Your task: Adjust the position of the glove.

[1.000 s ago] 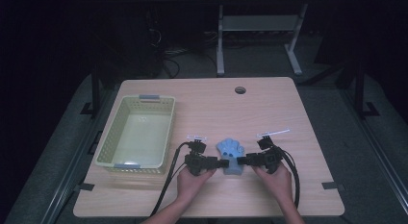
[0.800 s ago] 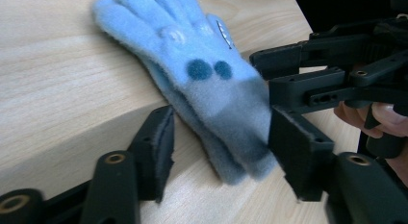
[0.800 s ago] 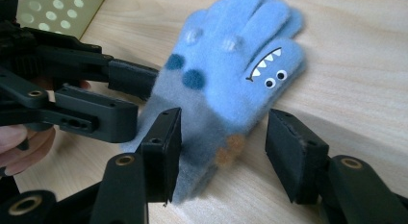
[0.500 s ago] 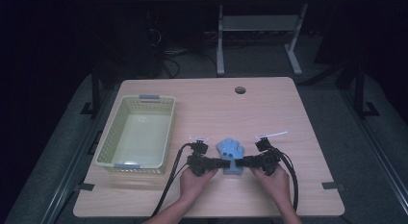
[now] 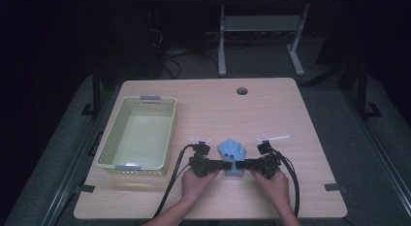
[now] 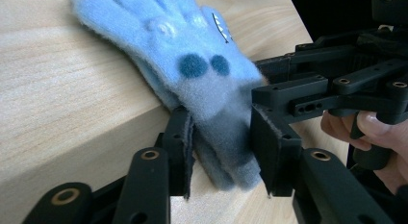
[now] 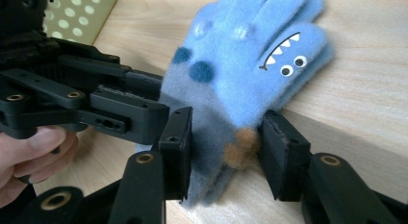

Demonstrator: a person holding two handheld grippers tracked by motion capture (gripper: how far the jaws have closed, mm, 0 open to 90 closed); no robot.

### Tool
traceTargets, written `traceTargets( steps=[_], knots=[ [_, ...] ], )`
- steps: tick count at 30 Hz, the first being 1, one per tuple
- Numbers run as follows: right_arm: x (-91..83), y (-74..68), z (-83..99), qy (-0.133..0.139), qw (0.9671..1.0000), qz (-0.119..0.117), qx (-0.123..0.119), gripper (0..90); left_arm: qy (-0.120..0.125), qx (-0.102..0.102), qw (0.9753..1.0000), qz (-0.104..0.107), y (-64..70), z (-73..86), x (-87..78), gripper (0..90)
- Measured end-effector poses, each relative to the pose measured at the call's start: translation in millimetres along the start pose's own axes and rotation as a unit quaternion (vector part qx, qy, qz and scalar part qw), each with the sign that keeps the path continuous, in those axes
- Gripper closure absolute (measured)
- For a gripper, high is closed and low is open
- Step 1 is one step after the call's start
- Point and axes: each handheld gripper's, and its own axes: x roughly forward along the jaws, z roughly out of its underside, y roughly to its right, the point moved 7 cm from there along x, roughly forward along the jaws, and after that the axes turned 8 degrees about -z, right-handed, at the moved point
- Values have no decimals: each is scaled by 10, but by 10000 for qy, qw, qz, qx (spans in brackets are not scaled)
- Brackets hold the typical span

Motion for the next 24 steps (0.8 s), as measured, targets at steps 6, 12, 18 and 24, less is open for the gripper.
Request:
traceTargets(
  steps=[6,12,18,24],
  knots=[
    [28,-13,15,110,9999,-35,70,620,5,-103,9999,79,-1,-4,26,651],
    [52,-10,18,195,9995,-179,175,652,2,-142,9998,125,-14,-10,38,678],
    [63,-4,18,201,9993,-266,193,680,-40,-209,9995,215,-17,-18,38,716],
    [60,-30,13,199,9993,-304,95,729,-28,-229,9993,287,-26,-29,37,738]
  ],
)
